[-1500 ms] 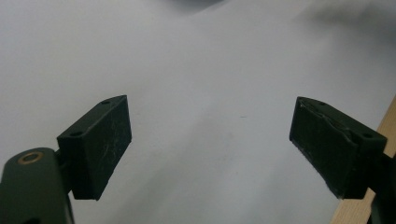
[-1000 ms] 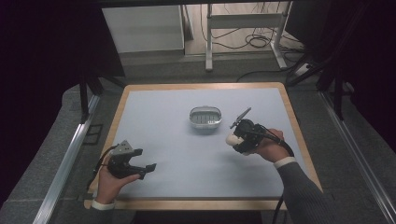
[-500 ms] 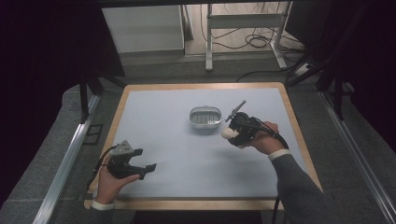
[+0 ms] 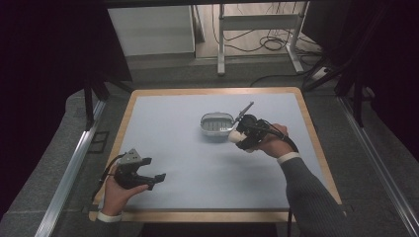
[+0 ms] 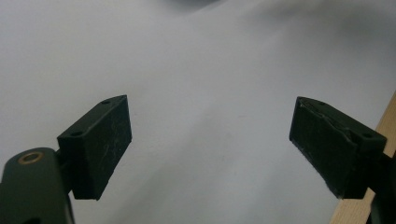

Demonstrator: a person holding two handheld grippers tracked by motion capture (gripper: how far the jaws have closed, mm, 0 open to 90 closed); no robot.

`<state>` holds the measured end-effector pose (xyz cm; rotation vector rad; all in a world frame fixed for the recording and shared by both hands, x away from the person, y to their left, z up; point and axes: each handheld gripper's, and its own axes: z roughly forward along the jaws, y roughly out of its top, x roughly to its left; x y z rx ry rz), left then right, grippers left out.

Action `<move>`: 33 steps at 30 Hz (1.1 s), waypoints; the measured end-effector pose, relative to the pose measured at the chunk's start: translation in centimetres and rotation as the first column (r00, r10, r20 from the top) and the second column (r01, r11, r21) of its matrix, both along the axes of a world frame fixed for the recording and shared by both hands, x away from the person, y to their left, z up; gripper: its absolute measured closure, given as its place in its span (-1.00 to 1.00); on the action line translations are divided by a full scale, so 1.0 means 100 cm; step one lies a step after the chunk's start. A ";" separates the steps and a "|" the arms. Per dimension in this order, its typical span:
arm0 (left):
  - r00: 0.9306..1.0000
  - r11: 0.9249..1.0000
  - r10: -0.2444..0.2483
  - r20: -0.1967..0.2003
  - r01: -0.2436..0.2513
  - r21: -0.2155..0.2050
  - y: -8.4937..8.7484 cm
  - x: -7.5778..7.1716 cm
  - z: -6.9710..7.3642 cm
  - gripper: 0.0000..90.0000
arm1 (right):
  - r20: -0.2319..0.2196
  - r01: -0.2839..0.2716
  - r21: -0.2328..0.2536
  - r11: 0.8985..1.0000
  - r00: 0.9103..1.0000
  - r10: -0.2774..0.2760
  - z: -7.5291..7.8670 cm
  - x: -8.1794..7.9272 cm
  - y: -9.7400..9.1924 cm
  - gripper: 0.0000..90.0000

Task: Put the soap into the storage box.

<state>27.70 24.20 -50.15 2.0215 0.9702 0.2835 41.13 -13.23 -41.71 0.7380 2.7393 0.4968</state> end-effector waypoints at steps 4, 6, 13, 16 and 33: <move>1.000 1.000 0.001 0.001 -0.001 -0.001 0.000 0.000 0.000 -0.70 | -0.001 -0.004 0.003 1.000 1.000 0.004 0.000 0.006 0.001 0.10; 1.000 1.000 0.001 0.001 -0.001 0.000 0.000 0.000 0.000 -0.70 | -0.012 -0.009 0.019 1.000 1.000 0.009 0.002 0.009 0.000 0.10; 1.000 1.000 -0.001 0.000 0.001 0.000 0.000 0.000 0.000 -0.70 | -0.008 -0.010 0.017 1.000 1.000 0.010 0.004 0.016 0.001 0.10; 1.000 1.000 -0.001 0.000 0.001 0.000 0.000 0.000 0.000 -0.70 | 0.002 -0.005 0.010 1.000 1.000 0.005 0.004 0.019 0.003 0.10; 1.000 1.000 -0.008 -0.001 0.008 0.005 -0.002 0.000 -0.001 -0.70 | 0.000 -0.015 0.004 1.000 1.000 0.015 -0.001 0.041 0.018 0.10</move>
